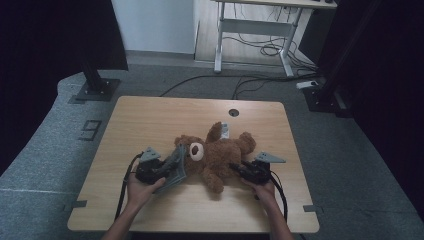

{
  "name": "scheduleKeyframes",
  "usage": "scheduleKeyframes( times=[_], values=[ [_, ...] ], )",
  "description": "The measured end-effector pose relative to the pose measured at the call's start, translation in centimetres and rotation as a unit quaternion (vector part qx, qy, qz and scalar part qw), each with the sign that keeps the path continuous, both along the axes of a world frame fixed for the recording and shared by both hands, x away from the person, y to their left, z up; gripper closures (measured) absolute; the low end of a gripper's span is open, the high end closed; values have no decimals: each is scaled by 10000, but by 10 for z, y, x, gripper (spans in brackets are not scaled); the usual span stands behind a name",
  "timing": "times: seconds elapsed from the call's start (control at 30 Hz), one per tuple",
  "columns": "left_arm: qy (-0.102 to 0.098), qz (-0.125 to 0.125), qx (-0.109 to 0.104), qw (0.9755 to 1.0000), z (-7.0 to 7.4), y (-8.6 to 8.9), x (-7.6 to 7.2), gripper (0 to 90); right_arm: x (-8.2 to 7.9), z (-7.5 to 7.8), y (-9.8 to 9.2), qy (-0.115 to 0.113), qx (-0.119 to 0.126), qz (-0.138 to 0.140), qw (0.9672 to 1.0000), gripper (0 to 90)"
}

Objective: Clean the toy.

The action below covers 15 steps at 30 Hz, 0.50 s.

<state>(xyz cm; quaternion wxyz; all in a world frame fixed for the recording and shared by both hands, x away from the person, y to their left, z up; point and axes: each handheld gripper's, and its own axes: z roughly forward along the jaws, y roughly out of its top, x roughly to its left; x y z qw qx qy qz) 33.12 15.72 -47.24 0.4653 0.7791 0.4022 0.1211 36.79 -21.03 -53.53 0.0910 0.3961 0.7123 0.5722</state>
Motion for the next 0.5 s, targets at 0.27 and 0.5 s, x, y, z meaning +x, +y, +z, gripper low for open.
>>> scheduleKeyframes(
  times=[0.27, 0.5],
  values=[
    [-27, -899, 116, 9959, 3, -84, -8, 718, 0, 0, 0, 11, 19, -28, 10000, 636],
    [-16, -1265, 430, 9910, -16, -152, -9, 718, -2, 0, 0, 17, 26, -47, 10000, 637]
  ],
)
